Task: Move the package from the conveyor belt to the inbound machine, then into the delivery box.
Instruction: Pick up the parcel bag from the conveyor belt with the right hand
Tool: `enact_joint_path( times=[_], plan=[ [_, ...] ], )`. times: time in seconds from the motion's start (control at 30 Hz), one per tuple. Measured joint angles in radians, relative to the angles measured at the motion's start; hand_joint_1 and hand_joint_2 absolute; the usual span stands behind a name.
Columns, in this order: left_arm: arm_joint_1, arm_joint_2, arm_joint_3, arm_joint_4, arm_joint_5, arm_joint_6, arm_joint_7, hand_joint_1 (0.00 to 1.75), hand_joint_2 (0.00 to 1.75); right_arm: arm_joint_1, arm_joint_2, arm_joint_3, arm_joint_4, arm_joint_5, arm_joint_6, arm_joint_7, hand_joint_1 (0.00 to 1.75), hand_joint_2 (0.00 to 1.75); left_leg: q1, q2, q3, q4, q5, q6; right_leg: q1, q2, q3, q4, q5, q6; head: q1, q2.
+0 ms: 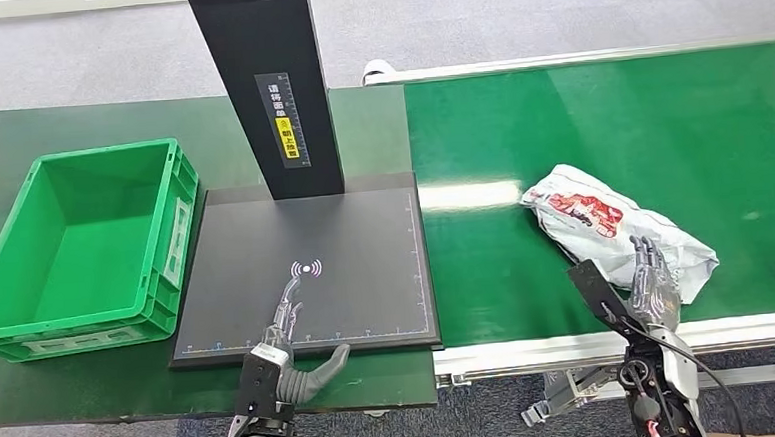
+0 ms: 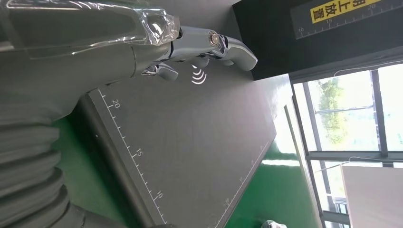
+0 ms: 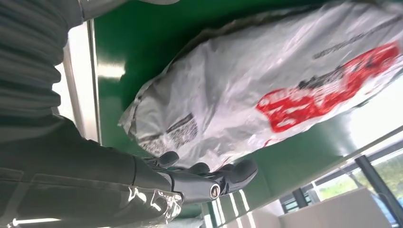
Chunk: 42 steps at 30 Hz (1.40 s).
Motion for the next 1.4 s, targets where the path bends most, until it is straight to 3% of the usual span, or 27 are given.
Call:
enact_joint_path(
  times=[0.27, 1.1, 1.23, 1.4],
  plan=[
    [0.001, 0.011, 0.0, 0.0, 0.012, 0.02, 0.004, 0.0, 1.75, -0.074, -0.058, -0.004, 0.112, 0.123, -0.037, 0.065, 0.0, 1.75, 0.0, 0.0, 0.0, 0.0, 0.0, 0.0, 0.0, 0.0, 0.0, 0.0, 0.0, 0.0, 0.0, 0.0],
    [0.005, 0.025, -0.002, -0.007, 0.023, 0.032, 0.003, 0.0, 1.75, -0.189, -0.08, 0.0, 0.286, 0.152, 0.067, 0.105, 0.0, 1.75, -0.001, 0.0, -0.001, 0.0, 0.0, 0.0, -0.001, 0.0, 0.0, 0.0, 0.0, 0.0, 0.0, 0.0],
    [0.006, 0.027, -0.002, -0.009, 0.025, 0.036, 0.002, 0.0, 1.75, -0.21, -0.078, 0.009, 0.311, 0.174, 0.089, 0.129, 1.75, 1.75, -0.001, 0.0, -0.001, 0.0, 0.0, 0.0, -0.001, 0.0, 0.0, 0.0, 0.0, 0.0, 0.0, 0.0],
    [0.007, 0.03, -0.002, -0.013, 0.025, 0.037, 0.002, 0.0, 1.75, -0.236, -0.078, 0.016, 0.338, 0.184, 0.115, 0.131, 1.75, 1.75, -0.001, 0.0, -0.001, 0.0, 0.0, 0.0, -0.001, 0.0, 0.0, 0.0, 0.0, 0.0, 0.0, 0.0]
  ],
)
